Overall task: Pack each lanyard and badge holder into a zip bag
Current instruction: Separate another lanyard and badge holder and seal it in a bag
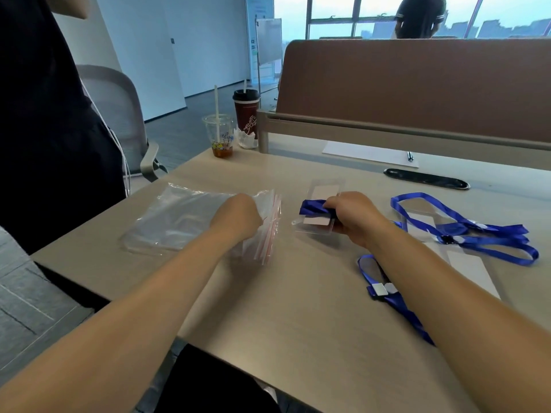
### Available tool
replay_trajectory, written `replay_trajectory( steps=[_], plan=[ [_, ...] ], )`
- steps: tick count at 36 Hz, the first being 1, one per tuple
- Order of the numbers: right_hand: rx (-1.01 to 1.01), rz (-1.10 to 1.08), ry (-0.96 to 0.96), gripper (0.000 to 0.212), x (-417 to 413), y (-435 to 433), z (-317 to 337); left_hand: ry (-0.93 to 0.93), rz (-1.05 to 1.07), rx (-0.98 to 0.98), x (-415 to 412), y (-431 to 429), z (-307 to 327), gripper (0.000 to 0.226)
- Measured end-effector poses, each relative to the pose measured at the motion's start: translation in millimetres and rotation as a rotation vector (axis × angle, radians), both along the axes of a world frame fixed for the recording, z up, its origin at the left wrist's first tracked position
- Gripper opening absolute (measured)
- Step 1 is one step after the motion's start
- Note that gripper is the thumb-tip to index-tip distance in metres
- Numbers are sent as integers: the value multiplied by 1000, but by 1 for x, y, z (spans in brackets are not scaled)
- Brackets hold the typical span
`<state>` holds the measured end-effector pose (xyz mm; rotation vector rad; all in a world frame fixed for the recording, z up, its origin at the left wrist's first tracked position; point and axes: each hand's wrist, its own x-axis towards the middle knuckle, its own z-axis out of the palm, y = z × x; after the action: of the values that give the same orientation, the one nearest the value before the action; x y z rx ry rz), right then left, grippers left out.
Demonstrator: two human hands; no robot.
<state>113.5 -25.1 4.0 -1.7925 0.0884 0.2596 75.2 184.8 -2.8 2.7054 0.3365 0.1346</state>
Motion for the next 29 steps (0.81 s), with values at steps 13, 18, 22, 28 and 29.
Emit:
replay_trajectory(
  steps=[13,18,22,28,29],
  plan=[
    [0,-23,24,7,-10,-16,15,-78,-103,-139,-7,-26,27,13],
    [-42,-35,10,6,-15,-25,12,-70,-126,-172,-9,-42,24,26],
    [-58,-52,-13,9,-17,-37,13,-47,-143,-184,-13,-49,21,16],
    [24,-130,-9,9,-20,-54,16,-24,-187,-193,-16,-57,10,21],
    [51,-151,-2,9,-20,-57,17,-23,-191,-197,-16,-59,8,21]
  ],
)
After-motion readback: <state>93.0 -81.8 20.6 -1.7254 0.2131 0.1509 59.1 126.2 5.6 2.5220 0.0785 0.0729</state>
